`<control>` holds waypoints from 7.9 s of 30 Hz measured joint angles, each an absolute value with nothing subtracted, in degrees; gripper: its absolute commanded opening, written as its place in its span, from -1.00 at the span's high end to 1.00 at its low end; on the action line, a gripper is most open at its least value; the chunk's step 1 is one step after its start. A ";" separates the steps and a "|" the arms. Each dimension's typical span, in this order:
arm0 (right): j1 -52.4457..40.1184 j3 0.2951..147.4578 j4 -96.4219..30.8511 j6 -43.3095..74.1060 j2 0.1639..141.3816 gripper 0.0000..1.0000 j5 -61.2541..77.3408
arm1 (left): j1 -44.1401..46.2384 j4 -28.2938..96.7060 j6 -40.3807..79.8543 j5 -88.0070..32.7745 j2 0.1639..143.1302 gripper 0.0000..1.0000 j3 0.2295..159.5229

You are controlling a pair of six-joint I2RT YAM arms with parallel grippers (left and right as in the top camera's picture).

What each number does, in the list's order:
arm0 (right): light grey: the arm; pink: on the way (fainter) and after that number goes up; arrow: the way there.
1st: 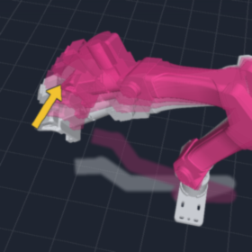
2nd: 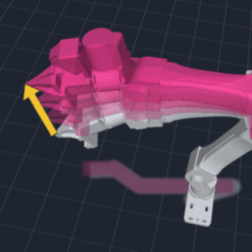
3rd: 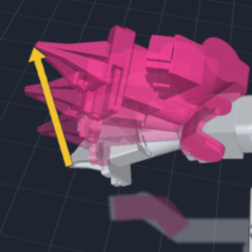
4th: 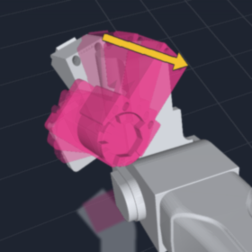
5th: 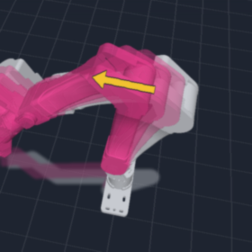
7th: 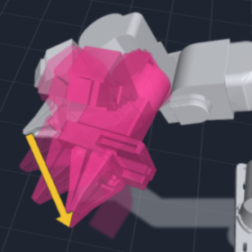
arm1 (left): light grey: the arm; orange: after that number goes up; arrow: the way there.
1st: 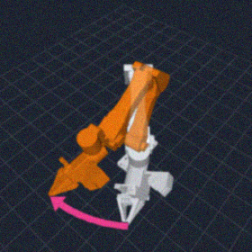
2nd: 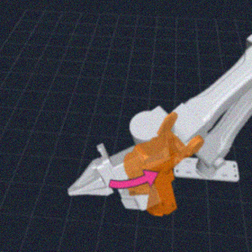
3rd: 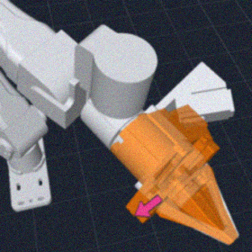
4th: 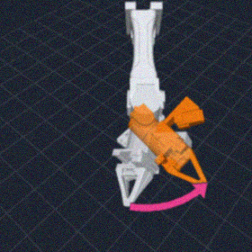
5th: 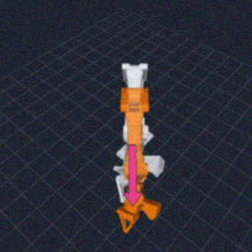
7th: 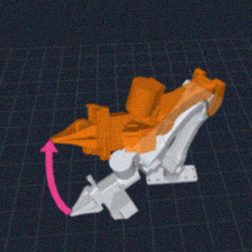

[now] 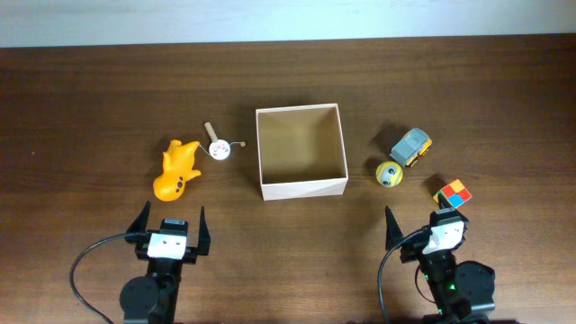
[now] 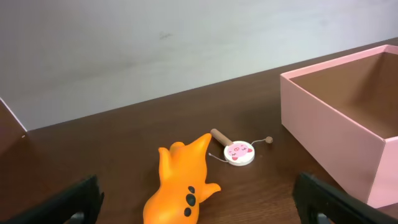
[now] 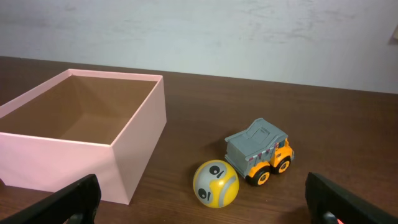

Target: Pack container

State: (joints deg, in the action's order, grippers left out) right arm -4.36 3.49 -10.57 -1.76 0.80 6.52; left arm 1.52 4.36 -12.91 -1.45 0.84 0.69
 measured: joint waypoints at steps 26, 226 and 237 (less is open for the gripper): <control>-4.36 3.49 -10.55 -1.78 0.80 -0.97 6.52 | 1.52 4.34 -12.91 -1.43 0.84 -0.99 0.69; -22.28 104.47 -54.50 -2.81 112.64 0.28 30.46 | 1.52 4.36 -12.91 -1.43 0.78 -0.98 0.69; -33.71 104.47 -51.96 15.53 112.90 0.28 2.59 | 1.52 4.36 -12.91 -1.43 0.78 -0.99 0.69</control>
State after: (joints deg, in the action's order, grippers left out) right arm -33.71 104.47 -51.96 15.53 112.90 2.59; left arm 1.52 4.36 -12.91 -1.43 0.78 0.69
